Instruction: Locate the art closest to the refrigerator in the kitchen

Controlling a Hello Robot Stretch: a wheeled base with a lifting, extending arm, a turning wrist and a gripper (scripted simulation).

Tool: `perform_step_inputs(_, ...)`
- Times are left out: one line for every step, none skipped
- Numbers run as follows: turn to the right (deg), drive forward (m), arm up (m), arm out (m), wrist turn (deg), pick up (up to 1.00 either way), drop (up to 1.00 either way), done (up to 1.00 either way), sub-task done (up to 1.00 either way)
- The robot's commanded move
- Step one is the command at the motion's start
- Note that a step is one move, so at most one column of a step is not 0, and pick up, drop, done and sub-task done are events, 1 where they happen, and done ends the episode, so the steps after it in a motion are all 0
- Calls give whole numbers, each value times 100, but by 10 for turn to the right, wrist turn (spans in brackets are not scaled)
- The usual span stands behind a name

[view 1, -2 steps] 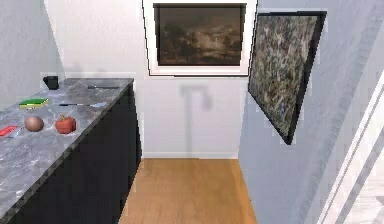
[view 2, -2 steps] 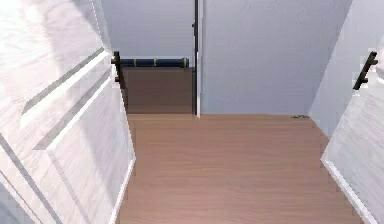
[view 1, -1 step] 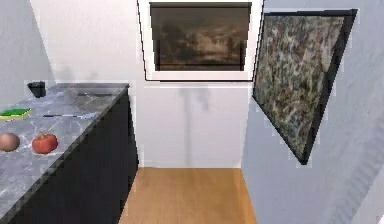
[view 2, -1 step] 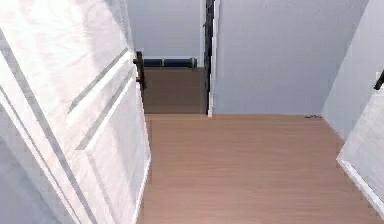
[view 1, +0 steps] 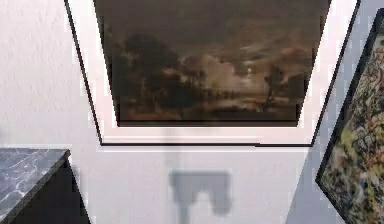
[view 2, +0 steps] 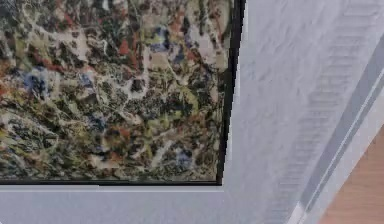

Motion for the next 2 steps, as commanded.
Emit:
perform_step_inputs(-450, 0, 0, 0, 0, 0, 0, 0, 0)
perform_step_inputs(-450, 0, 0, 0, 0, 0, 0, 0, 0)
